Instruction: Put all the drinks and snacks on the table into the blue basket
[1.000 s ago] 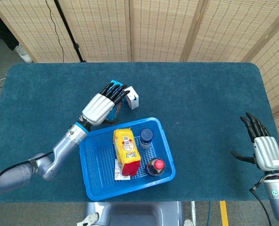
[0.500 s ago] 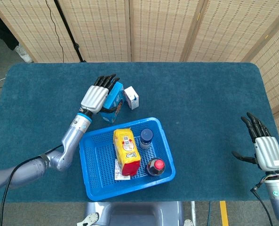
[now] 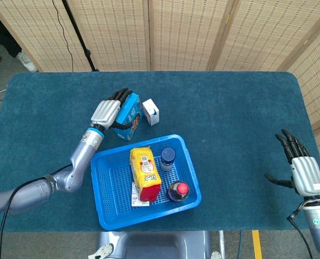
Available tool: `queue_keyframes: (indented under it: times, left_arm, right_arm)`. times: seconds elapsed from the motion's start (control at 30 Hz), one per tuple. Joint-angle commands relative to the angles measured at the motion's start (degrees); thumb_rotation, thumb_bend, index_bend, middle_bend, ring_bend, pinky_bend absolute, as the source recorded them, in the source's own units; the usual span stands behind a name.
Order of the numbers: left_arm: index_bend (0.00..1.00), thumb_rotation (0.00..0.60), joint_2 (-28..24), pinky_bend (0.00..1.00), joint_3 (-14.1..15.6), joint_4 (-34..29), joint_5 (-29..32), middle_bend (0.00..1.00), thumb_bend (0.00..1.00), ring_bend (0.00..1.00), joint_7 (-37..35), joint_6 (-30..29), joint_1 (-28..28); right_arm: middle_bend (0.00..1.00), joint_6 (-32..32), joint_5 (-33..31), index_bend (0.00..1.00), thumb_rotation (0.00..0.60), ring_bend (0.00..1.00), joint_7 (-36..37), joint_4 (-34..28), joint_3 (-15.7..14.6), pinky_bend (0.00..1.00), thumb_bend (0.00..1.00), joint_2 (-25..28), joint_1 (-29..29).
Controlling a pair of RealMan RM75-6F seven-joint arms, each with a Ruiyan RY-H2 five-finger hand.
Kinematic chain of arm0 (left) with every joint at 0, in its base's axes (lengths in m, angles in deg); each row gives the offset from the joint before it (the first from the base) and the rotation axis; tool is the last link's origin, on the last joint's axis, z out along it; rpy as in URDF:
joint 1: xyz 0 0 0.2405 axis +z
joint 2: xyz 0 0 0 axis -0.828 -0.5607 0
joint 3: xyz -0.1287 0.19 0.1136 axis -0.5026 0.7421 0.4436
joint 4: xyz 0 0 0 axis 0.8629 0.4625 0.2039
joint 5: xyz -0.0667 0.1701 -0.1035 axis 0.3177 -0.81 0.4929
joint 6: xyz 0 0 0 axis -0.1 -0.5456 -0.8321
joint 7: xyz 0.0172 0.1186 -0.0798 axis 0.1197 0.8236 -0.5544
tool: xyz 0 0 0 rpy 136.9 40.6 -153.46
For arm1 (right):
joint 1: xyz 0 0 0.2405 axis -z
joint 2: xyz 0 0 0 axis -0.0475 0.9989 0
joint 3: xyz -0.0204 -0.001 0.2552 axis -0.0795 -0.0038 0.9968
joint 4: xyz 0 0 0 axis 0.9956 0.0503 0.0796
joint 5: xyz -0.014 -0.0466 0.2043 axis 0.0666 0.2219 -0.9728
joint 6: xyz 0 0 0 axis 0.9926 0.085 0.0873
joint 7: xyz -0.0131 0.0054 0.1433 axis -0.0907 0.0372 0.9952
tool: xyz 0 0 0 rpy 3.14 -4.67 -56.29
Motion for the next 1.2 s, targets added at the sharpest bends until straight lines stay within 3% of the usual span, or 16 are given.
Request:
queue_keyframes:
  times: [0.03, 0.1, 0.17, 0.3, 0.4, 0.5, 0.83, 1.2]
  left_arm:
    - [0.00, 0.600, 1.9, 0.44, -0.5, 0.9, -0.9, 0.00, 0.43, 0.01, -1.2, -2.5, -0.2]
    - [0.01, 0.600, 2.6, 0.52, -0.6, 1.3, -1.5, 0.00, 0.51, 0.08, -1.6, -3.3, -0.3]
    - [0.08, 0.600, 3.4, 0.60, -0.7, 1.5, -1.8, 0.00, 0.60, 0.20, -1.6, -4.3, -0.4]
    - [0.29, 0.600, 4.9, 0.66, -1.1, 2.3, -3.4, 0.17, 0.68, 0.35, -2.1, -7.9, -0.2]
    - [0.38, 0.600, 4.8, 0.66, -1.1, 2.1, -4.2, 0.25, 0.71, 0.39, -2.0, -8.8, 0.0]
    - [0.45, 0.600, 4.4, 0.67, -1.2, 1.4, -5.9, 0.31, 0.72, 0.42, -2.9, -10.3, 0.4]
    - [0.53, 0.600, -0.8, 0.67, 0.1, -5.6, -14.0, 0.37, 0.72, 0.46, -6.8, -14.3, 3.2]
    - [0.57, 0.600, -12.2, 0.67, 5.5, -18.3, -34.7, 0.39, 0.73, 0.48, -15.8, -23.9, 8.2]
  right_arm:
    - [0.00, 0.0, 0.1, 0.00, 0.600, 0.00, 0.2, 0.0, 0.0, 0.14, 0.00, 0.1, 0.0]
    - [0.00, 0.0, 0.1, 0.00, 0.600, 0.00, 0.3, 0.0, 0.0, 0.14, 0.00, 0.1, 0.0]
    - [0.00, 0.0, 0.1, 0.00, 0.600, 0.00, 0.5, 0.0, -0.1, 0.14, 0.00, 0.1, 0.0]
    - [0.00, -0.2, 0.0, 0.00, 0.600, 0.00, 1.0, 0.1, -0.1, 0.14, 0.00, 0.3, 0.0]
    - [0.00, -0.1, 0.0, 0.00, 0.600, 0.00, 1.0, 0.2, -0.1, 0.14, 0.00, 0.3, 0.0]
    - [0.00, -0.1, 0.0, 0.00, 0.600, 0.00, 1.1, 0.1, -0.1, 0.14, 0.00, 0.3, 0.0]
    - [0.00, 0.5, 0.6, 0.00, 0.600, 0.00, 1.2, -0.5, -0.3, 0.14, 0.00, 0.5, 0.2]
    - [0.00, 0.5, 0.7, 0.00, 0.600, 0.00, 0.9, -0.8, -0.4, 0.14, 0.00, 0.5, 0.2]
